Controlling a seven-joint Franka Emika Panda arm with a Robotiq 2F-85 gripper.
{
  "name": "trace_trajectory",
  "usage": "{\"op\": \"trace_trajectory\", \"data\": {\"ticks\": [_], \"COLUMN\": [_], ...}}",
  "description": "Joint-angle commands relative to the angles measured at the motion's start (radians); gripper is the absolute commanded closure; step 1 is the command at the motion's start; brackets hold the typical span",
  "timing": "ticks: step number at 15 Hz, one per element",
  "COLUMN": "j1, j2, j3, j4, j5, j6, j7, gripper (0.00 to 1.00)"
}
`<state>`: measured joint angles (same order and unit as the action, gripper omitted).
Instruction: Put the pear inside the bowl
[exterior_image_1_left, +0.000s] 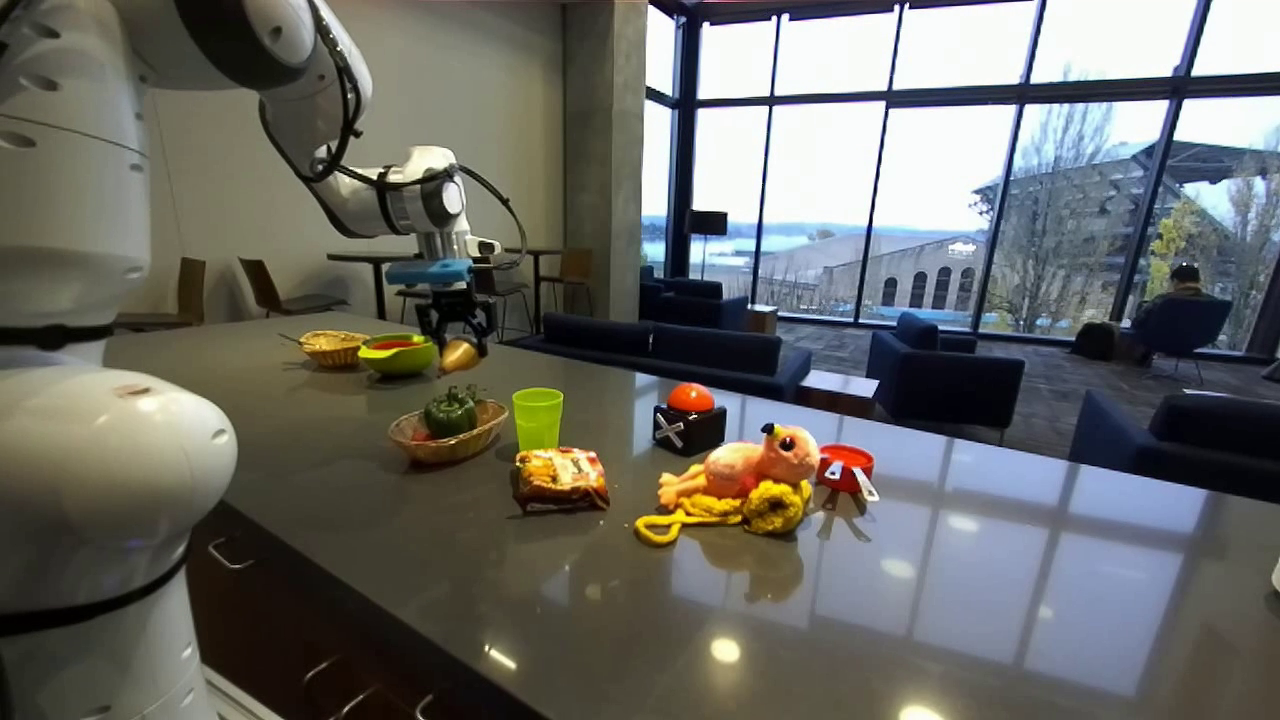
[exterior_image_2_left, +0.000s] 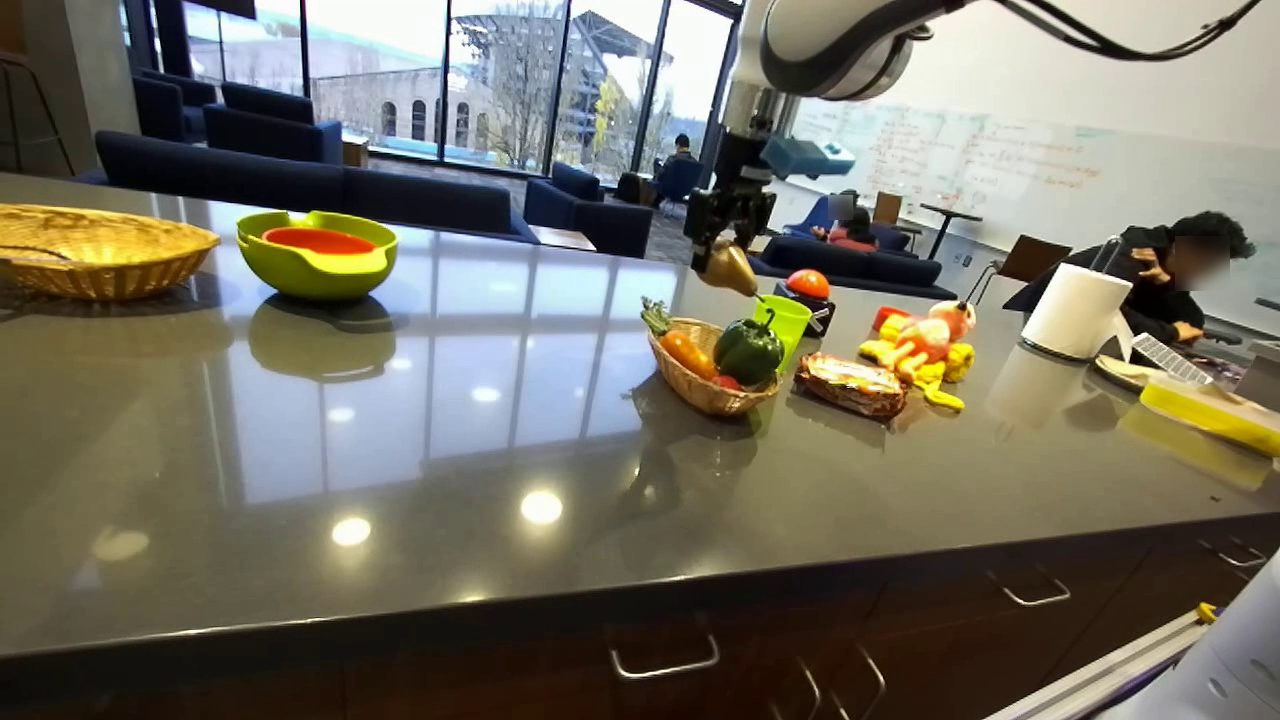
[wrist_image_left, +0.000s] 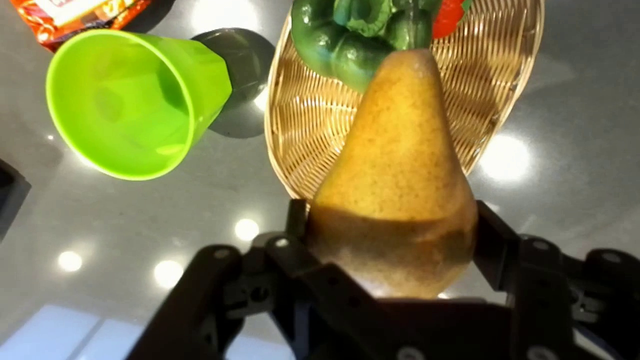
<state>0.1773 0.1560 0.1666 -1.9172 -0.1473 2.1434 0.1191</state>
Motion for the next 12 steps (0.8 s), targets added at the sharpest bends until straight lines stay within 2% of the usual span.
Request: {"op": "trace_trajectory", "data": {"ticks": [1,12], "j1": [0.019,0.046], "j2": [0.035,0.102], "j3": [-0.012,-0.051], "j4": [0.055,0.090], "j5": [-0.009,-0.015], "j6": [-0.044,-0.025], "j7": [0.125,0.438], "gripper": [0.47,0.47]}}
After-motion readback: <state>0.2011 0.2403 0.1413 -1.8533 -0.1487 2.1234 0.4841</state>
